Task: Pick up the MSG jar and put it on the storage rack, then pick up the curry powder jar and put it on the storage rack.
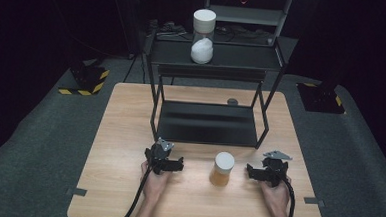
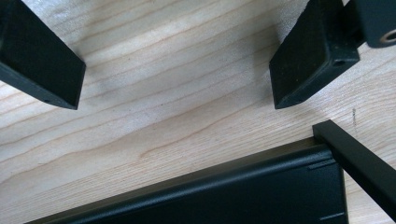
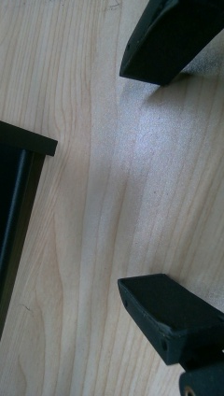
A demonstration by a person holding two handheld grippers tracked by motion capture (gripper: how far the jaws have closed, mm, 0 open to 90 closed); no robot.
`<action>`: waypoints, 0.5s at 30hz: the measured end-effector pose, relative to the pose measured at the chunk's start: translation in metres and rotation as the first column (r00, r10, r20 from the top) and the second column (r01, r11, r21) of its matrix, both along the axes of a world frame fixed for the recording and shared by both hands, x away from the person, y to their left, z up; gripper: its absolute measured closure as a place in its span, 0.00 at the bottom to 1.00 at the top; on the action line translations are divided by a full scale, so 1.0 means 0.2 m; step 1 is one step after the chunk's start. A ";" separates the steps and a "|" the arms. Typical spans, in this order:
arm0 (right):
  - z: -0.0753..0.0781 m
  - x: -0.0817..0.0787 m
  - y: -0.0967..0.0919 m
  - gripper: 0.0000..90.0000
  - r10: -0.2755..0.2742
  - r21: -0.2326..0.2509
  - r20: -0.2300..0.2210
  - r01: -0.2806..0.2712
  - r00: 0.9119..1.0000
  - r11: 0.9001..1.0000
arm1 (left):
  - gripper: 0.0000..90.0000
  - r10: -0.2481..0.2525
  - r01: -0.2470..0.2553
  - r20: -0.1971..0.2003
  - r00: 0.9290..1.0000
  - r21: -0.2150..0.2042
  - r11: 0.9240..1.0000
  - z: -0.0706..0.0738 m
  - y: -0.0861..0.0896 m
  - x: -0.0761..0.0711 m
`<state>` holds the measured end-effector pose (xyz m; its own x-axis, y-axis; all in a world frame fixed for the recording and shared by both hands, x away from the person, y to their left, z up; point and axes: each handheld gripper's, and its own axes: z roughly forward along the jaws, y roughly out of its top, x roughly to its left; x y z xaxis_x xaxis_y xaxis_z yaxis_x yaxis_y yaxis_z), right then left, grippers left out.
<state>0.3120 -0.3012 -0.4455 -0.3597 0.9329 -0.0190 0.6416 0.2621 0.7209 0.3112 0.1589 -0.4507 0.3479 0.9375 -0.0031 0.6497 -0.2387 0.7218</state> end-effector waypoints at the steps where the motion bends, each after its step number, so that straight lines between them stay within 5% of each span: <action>1: 0.00 0.00 0.00 0.01 0.000 0.001 0.000 0.000 1.000 1.000 | 0.04 0.000 0.000 0.000 1.000 0.000 1.000 0.00 0.00 0.00; 15: 0.02 -0.01 -0.02 0.03 0.042 0.019 -0.017 -0.042 0.999 0.999 | 0.04 0.000 0.000 0.000 1.000 -0.001 1.000 0.00 0.00 0.00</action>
